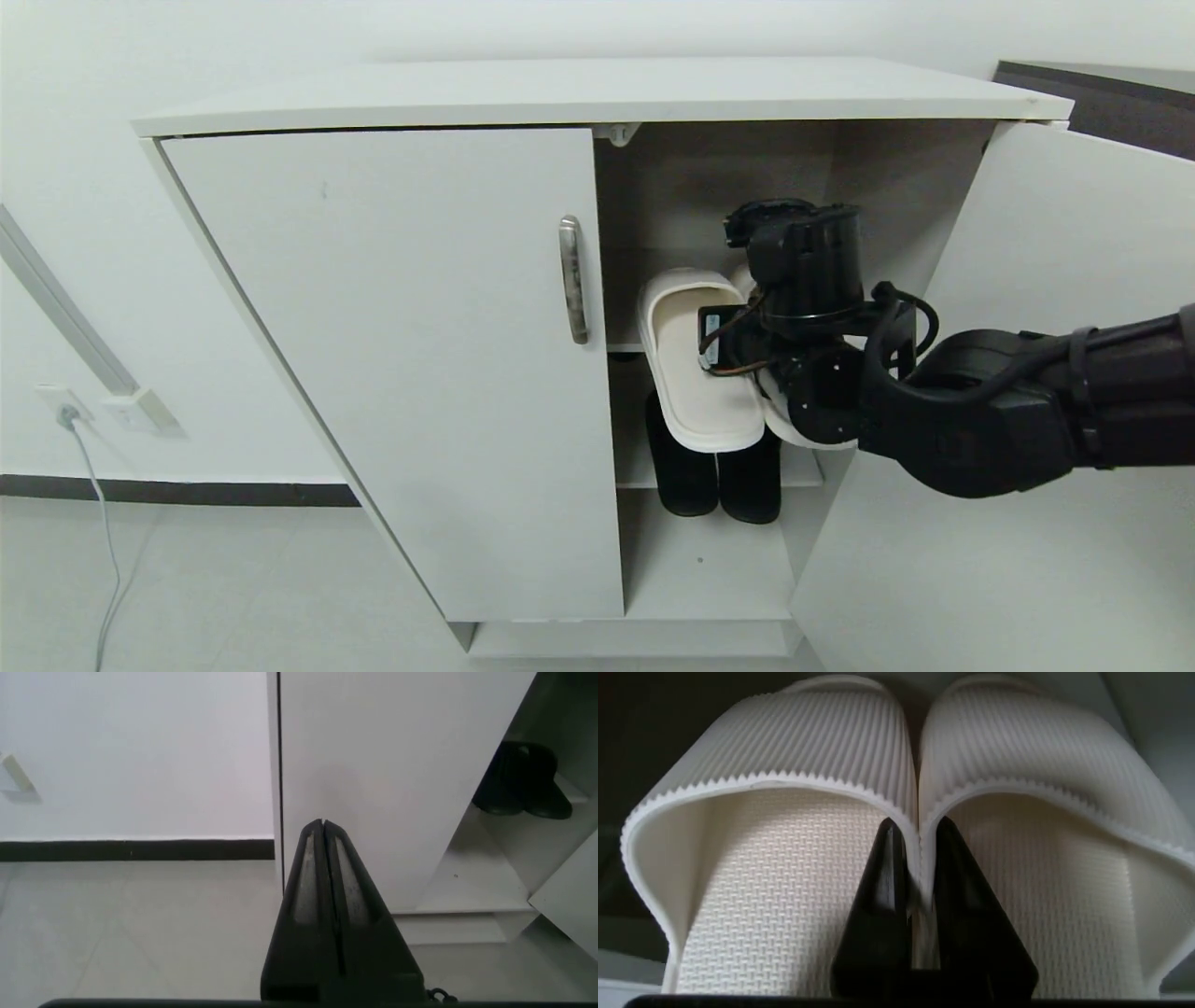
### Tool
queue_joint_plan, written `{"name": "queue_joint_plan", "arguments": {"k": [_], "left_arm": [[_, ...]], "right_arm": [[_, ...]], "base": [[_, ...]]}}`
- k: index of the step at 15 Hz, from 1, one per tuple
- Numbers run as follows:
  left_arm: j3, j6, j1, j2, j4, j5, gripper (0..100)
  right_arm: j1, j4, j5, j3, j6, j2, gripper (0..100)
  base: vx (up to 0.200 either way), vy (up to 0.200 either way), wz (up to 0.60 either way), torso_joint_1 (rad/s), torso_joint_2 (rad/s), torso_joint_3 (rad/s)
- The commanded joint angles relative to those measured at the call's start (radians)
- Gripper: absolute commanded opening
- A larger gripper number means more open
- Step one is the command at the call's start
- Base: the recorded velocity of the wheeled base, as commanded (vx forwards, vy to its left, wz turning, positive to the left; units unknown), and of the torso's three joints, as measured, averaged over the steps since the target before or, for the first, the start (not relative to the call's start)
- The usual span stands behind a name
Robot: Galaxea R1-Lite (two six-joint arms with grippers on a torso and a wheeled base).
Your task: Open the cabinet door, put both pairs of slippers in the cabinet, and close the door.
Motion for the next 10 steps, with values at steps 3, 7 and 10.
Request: {"name": "queue_joint_plan", "arguments": {"k": [3,7,10], "left_arm": [[0.0,-0.002,0.0,0.001,-0.001,0.002,0],[-0.001,-0.002,0.0,0.001,-0.001,0.003,0],[-0.001,-0.002,0.0,0.001,-0.001,0.003,0]], "right_arm": [[-0.059,0.202,0.066,-0.241,0.082,0.109,0],[-0.071,0.208,0.068,-0.318,0.074,0.162,0],[-0.09,0.209,0.059,-0.389,0.053,0.198,0]], "base": [[0.0,0.0,0.0,0.0,0.0,0.0],[0.0,0.0,0.0,0.0,0.0,0.0],[0.0,0.0,0.0,0.0,0.0,0.0]]}}
